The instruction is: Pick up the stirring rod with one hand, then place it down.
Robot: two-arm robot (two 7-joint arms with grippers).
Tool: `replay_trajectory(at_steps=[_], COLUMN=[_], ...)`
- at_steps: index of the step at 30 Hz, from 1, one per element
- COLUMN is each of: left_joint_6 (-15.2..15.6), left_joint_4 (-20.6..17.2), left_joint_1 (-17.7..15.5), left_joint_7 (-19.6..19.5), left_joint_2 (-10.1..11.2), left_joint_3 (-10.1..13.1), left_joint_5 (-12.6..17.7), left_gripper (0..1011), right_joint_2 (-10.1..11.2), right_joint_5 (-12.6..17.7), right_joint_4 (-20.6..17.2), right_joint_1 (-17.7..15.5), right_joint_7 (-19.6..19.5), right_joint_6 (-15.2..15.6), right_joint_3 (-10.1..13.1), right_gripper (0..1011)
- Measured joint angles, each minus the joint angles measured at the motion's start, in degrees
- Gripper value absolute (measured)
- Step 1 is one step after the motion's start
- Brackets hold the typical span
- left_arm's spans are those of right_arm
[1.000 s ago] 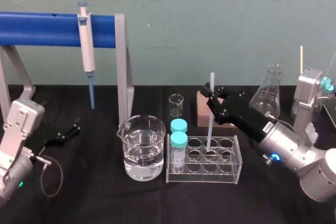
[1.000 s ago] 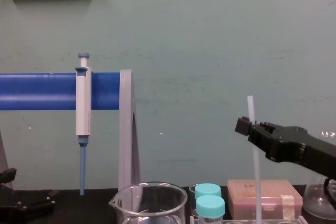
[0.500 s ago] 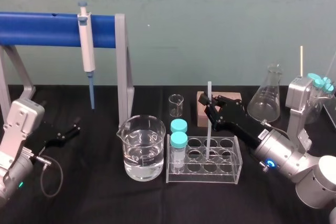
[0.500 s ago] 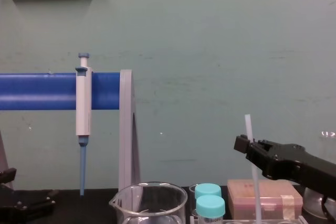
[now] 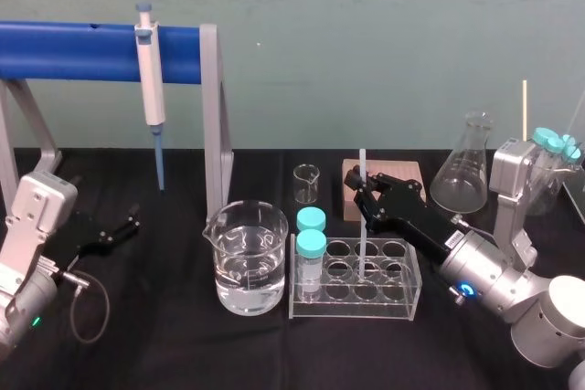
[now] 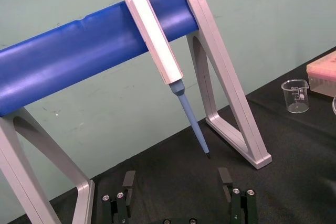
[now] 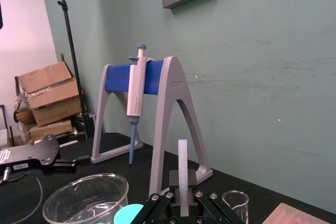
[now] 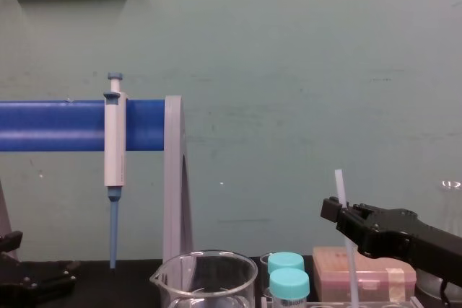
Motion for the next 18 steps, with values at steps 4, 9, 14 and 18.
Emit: replay_trajectory(at_steps=[4,9,14,18], left_joint_6=[0.0,0.0,0.0,0.0], left_joint_4=[0.0,0.0,0.0,0.0], left_joint_1=[0.0,0.0,0.0,0.0], left_joint_7=[0.0,0.0,0.0,0.0], left_joint_2=[0.0,0.0,0.0,0.0], left_joint_3=[0.0,0.0,0.0,0.0], left_joint_5=[0.0,0.0,0.0,0.0], left_gripper=[1000,1000,1000,1000], right_joint_2=[0.01,0.03,0.05,0.06], right_joint_5=[0.03,0.07,0.17,0.21], right_joint_4=[-0.02,-0.04,-0.07,-0.09], right_joint_1=[0.0,0.01,0.02,0.02], right_joint_7=[0.03,0.04,0.06,0.08], right_joint_6=[0.02,0.02,0.02,0.02], right_joint_3=[0.0,0.0,-0.01,-0.01], right_gripper=[71,103,269,383])
